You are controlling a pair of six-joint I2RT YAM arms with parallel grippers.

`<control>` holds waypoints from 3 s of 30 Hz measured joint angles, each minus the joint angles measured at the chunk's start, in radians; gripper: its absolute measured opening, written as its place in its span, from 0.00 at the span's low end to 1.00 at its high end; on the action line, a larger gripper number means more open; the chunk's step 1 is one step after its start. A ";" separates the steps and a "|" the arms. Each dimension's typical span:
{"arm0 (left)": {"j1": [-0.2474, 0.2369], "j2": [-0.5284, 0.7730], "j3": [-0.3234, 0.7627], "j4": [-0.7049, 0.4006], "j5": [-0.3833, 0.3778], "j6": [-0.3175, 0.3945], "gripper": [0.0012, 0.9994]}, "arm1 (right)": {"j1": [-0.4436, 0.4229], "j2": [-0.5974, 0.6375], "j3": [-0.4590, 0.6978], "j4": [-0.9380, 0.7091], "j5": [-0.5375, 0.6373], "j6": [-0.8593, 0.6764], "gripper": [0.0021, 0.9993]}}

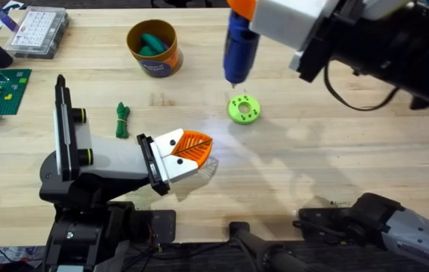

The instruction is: Pick up the gripper from the table and insert it into the empty holder that is missing its gripper. Then pick up a screw, insert it into the mounting hole, and use the screwdriver to tighten it. Finally, clean up the table by picking up the vegetable and placing it into the bucket.

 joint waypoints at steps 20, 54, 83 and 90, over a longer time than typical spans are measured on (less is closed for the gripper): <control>0.000 0.001 0.000 0.001 0.000 0.000 0.01 | -0.025 0.199 0.220 0.101 -0.308 -0.015 0.04; 0.000 0.001 0.000 0.001 0.000 0.000 0.01 | -0.020 0.425 0.357 0.334 -0.864 0.070 0.04; 0.000 0.001 0.000 0.001 0.000 0.000 0.01 | 0.050 0.425 0.211 0.425 -0.847 0.108 0.04; 0.000 0.001 0.000 0.001 0.000 0.000 0.01 | 0.078 0.425 0.201 0.425 -0.847 0.105 0.04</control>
